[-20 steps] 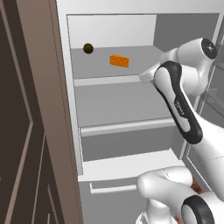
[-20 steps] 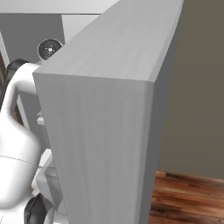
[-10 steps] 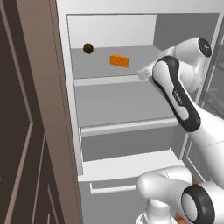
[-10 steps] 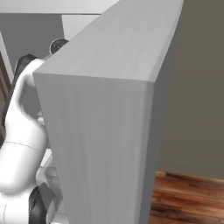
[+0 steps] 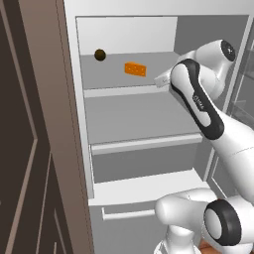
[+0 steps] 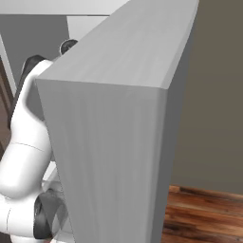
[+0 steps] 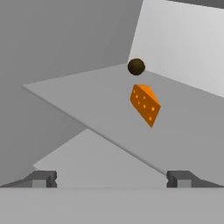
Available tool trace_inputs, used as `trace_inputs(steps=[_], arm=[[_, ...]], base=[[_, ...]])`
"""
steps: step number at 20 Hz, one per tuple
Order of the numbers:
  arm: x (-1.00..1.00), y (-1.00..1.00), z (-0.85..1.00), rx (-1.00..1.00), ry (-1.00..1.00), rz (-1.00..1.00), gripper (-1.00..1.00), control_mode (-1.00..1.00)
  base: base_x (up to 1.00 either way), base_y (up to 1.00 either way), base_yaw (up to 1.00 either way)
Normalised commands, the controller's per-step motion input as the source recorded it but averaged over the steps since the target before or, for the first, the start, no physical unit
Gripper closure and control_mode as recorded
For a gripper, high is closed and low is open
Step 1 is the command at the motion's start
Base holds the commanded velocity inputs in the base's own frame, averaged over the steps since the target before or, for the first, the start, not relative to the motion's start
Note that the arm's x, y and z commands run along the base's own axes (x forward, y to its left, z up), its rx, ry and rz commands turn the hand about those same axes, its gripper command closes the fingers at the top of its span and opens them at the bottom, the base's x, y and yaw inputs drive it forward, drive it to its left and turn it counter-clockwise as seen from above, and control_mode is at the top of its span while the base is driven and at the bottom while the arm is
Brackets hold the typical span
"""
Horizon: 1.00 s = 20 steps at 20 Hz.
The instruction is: Pick the cheese from the fridge and the cheese grater from the cabinet and place them next to the salad bowl.
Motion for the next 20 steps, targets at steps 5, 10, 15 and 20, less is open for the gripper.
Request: trace_inputs(steps=[5, 10, 15, 20], arm=[[0.21, 0.03, 0.00, 0.00, 0.00, 0.01, -1.00, -1.00], [0.16, 0.00, 0.00, 0.00, 0.00, 0.00, -1.00, -1.00], [0.21, 0.01, 0.00, 0.00, 0.00, 0.00, -1.00, -1.00], [0.15, 0.08, -0.02, 0.00, 0.00, 0.00, -1.00, -1.00]], base=[[0.00, 0.00, 0.00], [0.00, 0.00, 0.00], [0.00, 0.00, 0.00], [0.00, 0.00, 0.00]])
